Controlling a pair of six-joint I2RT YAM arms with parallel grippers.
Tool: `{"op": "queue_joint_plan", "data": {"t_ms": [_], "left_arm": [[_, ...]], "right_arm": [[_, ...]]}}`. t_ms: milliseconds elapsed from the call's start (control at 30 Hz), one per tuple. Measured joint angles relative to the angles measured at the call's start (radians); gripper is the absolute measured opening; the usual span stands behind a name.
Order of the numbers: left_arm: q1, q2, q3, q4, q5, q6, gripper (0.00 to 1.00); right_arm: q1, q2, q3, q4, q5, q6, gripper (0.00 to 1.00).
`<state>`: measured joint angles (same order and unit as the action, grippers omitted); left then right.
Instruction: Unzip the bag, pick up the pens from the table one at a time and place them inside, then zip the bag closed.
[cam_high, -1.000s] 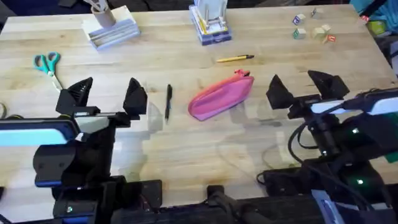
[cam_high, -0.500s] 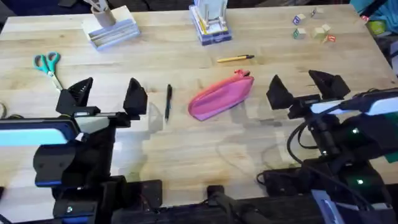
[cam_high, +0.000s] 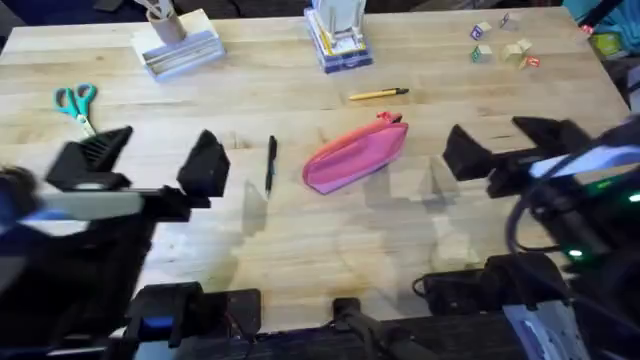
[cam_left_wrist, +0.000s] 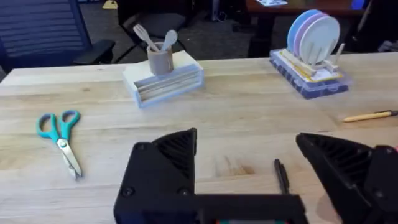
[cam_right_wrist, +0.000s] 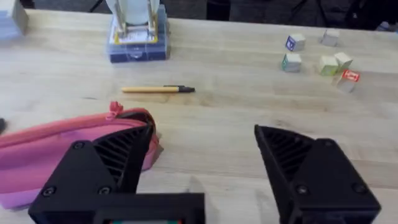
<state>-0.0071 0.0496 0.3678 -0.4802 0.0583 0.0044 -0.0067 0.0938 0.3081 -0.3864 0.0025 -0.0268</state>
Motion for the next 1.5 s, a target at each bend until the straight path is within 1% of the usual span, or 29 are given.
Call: {"op": "queue_joint_plan", "data": {"t_ms": [133, 300, 333, 400, 533, 600, 700, 833, 900, 967, 1033, 1100, 1233, 1367, 1400, 1500], "left_arm": [[0.000, 0.118, 0.142, -0.081, 0.009, 0.000, 0.993], [0.000, 0.315, 0.298, -0.190, 0.040, 0.000, 0.993], [0.000, 0.437, 0.401, -0.277, 0.056, 0.000, 0.992], [0.000, 0.508, 0.468, -0.323, 0.065, 0.000, 0.993], [0.000, 0.618, 0.574, -0.354, 0.100, 0.000, 0.993], [0.000, 0.654, 0.604, -0.354, 0.120, 0.000, 0.993], [0.000, 0.690, 0.624, -0.355, 0.149, 0.000, 0.993], [0.000, 0.719, 0.628, -0.371, 0.188, 0.000, 0.993], [0.000, 0.728, 0.628, -0.382, 0.219, 0.016, 0.993], [0.000, 0.735, 0.628, -0.402, 0.272, 0.069, 0.993], [0.000, 0.744, 0.628, -0.433, 0.339, 0.149, 0.993], [0.000, 0.756, 0.628, -0.460, 0.404, 0.237, 0.993], [0.000, 0.777, 0.628, -0.496, 0.533, 0.435, 0.994], [0.000, 0.799, 0.628, -0.520, 0.642, 0.621, 0.993], [0.000, 0.806, 0.629, -0.523, 0.664, 0.660, 0.993], [0.000, 0.838, 0.629, -0.526, 0.717, 0.747, 0.992]], "right_arm": [[0.000, 0.107, 0.168, -0.103, 0.000, 0.000, 0.996], [0.000, 0.258, 0.338, -0.204, -0.010, 0.000, 0.997], [0.000, 0.349, 0.423, -0.268, -0.034, 0.000, 0.997], [0.000, 0.409, 0.471, -0.308, -0.051, 0.000, 0.996], [0.000, 0.505, 0.524, -0.340, -0.065, 0.000, 0.998], [0.000, 0.535, 0.529, -0.342, -0.071, 0.000, 0.998], [0.000, 0.560, 0.529, -0.350, -0.072, 0.000, 0.997], [0.000, 0.562, 0.529, -0.350, -0.074, 0.000, 0.998], [0.000, 0.561, 0.530, -0.353, -0.075, 0.000, 0.998], [0.000, 0.561, 0.530, -0.356, -0.075, 0.000, 0.998], [0.000, 0.561, 0.530, -0.356, -0.075, 0.000, 0.998], [0.000, 0.561, 0.530, -0.355, -0.075, 0.000, 0.998], [0.000, 0.561, 0.530, -0.355, -0.075, 0.000, 0.998], [0.000, 0.561, 0.530, -0.355, -0.075, 0.000, 0.998], [0.000, 0.561, 0.530, -0.355, -0.075, 0.000, 0.998], [0.000, 0.561, 0.530, -0.355, -0.075, 0.000, 0.998]]}}
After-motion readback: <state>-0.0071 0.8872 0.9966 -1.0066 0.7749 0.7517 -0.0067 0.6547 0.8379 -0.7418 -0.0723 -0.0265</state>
